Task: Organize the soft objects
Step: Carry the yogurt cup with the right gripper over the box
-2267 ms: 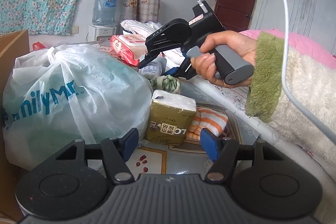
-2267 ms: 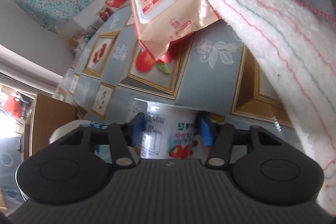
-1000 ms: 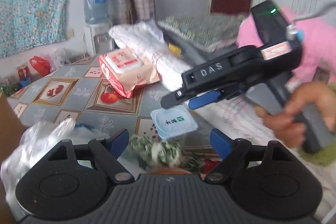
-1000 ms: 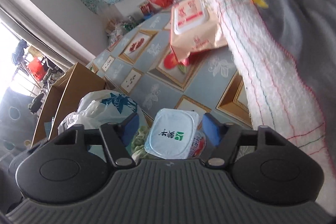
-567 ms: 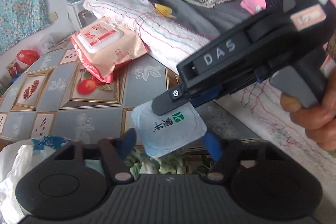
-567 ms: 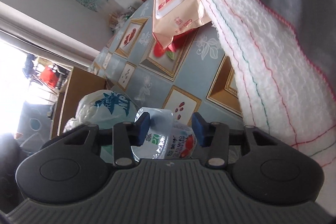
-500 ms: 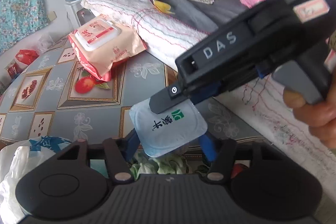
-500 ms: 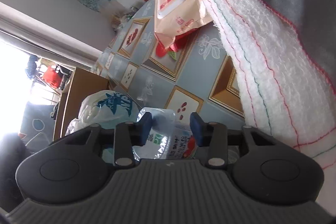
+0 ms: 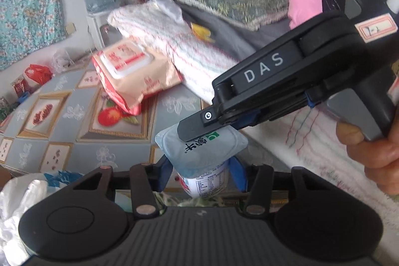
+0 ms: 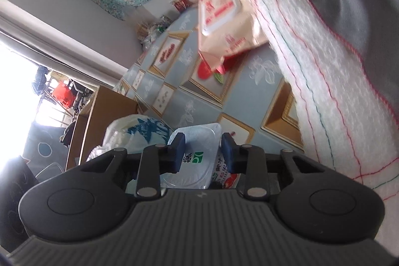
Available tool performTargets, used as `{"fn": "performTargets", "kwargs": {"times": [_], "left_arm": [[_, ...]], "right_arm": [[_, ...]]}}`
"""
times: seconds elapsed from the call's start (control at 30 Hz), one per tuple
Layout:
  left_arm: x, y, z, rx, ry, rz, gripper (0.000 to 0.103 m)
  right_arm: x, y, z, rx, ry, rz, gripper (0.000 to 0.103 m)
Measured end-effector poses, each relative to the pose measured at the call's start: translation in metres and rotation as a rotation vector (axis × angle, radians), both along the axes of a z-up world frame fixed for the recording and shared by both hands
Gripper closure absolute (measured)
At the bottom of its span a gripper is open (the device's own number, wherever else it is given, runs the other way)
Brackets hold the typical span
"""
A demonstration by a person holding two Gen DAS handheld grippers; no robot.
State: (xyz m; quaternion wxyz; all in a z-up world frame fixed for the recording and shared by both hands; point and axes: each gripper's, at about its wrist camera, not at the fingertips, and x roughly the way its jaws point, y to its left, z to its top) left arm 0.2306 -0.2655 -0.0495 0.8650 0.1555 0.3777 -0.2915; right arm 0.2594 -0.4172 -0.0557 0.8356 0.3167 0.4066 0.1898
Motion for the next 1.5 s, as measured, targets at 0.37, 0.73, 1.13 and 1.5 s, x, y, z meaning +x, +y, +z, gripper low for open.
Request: {"fn": "performTargets", "kwargs": {"times": [0.37,0.73,1.13,1.5], "left_arm": [[-0.034,0.057,0.078,-0.142,-0.175,0.128,0.052],[-0.094,0.193,0.135,-0.13,-0.296,0.437,0.052],[-0.113,0.342,0.084,-0.077,-0.084,0.8,0.052],[-0.115,0.391,0.049,-0.079,0.081,0.843,0.051]], "right_arm": [[-0.025,0.047,0.096,-0.054,-0.195,0.072,0.072],[-0.03,0.223,0.172,-0.037,-0.303,0.39,0.071],[-0.023,0.456,0.114,-0.027,-0.019,0.742,0.07],[-0.018,0.527,0.049,-0.054,0.194,0.774,0.069]]}}
